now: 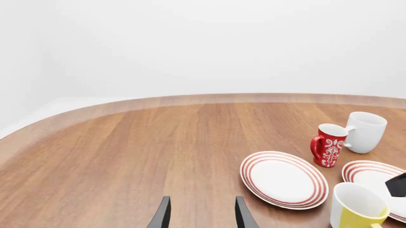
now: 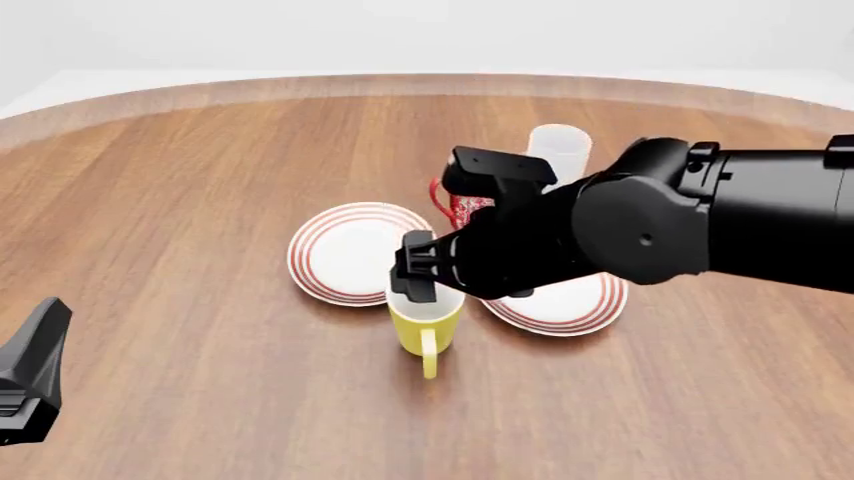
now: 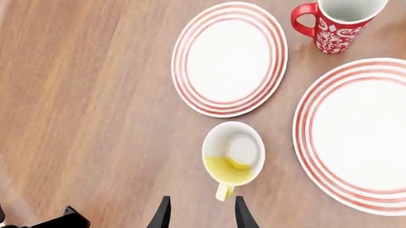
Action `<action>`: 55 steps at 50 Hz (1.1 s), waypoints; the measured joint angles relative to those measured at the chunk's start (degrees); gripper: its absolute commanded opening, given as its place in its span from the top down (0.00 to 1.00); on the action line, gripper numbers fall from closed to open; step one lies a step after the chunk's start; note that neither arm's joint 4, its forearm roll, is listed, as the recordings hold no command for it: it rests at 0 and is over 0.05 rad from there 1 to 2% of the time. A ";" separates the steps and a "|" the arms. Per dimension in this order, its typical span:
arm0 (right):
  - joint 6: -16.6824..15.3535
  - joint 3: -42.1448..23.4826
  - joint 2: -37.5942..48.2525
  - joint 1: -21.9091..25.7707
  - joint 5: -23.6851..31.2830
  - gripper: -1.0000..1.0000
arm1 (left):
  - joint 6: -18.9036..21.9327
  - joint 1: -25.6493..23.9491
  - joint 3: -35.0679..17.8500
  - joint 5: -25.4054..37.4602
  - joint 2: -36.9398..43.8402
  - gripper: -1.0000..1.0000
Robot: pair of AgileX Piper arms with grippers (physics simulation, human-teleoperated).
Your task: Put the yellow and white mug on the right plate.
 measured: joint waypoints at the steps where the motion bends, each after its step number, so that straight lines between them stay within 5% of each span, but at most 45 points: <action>1: 0.11 0.26 0.04 0.03 -0.25 0.00 | 0.00 0.00 0.00 0.00 0.00 0.00; 55: 3.46 7.81 5.49 -0.48 -11.16 0.00 | 0.00 0.00 0.00 0.00 0.00 0.00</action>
